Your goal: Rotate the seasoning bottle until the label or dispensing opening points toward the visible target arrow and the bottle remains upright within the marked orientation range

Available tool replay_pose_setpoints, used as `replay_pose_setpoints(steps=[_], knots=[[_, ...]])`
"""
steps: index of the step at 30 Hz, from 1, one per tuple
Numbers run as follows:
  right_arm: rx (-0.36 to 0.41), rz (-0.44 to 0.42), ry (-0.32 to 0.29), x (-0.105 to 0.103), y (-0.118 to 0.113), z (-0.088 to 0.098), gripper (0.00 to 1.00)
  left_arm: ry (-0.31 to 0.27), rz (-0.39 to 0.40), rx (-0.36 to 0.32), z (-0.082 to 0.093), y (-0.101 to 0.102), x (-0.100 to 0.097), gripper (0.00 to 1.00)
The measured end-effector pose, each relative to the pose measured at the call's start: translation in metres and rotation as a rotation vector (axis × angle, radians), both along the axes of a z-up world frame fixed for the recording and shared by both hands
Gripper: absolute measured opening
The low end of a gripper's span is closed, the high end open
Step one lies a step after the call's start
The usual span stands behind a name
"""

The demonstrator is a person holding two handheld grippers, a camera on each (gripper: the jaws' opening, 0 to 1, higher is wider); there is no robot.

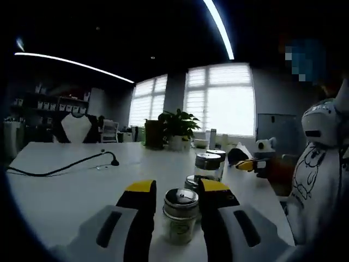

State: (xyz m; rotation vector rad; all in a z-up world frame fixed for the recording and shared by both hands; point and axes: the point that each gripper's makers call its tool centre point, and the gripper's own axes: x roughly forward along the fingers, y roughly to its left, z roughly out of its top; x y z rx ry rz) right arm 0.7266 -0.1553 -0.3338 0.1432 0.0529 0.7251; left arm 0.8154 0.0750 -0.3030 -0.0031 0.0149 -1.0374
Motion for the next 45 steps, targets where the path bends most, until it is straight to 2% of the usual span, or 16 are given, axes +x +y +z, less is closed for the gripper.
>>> replay_pose_setpoints(steps=[1,4,9,12,14,18,20,25,34,45], knots=[[0.0,0.002,0.0,0.0,0.001,0.0,0.0,-0.019,-0.014,0.007,0.002,-0.003,-0.001,0.31],[-0.006,0.017,0.002,-0.001,0.005,-0.001,0.0,-0.007,-0.064,-0.027,0.006,-0.009,-0.006,0.37],[-0.012,0.032,0.003,-0.002,0.006,-0.001,0.0,-0.007,-0.101,0.027,-0.007,-0.01,-0.001,0.48],[-0.012,0.034,-0.001,-0.002,0.007,0.0,0.0,0.02,-0.137,0.031,-0.013,-0.011,-0.001,0.47],[-0.009,0.036,-0.001,-0.002,0.007,0.001,0.0,0.024,-0.181,0.021,-0.013,-0.014,-0.006,0.39],[-0.006,0.033,0.003,-0.002,0.007,-0.001,0.0,0.02,-0.204,0.039,-0.016,-0.021,-0.008,0.44],[-0.005,0.033,0.006,-0.002,0.007,-0.002,0.0,0.012,-0.201,0.075,-0.021,-0.022,-0.007,0.44],[-0.006,0.029,0.007,-0.002,0.006,-0.002,0.0,0.017,-0.213,0.073,-0.021,-0.023,-0.007,0.42],[-0.004,0.022,0.008,-0.003,0.005,-0.003,0.0,0.009,-0.213,0.107,-0.025,-0.023,-0.006,0.32],[0.0,0.01,0.005,-0.001,0.003,-0.003,0.0,0.027,-0.175,0.1,-0.025,-0.021,-0.005,0.32]])
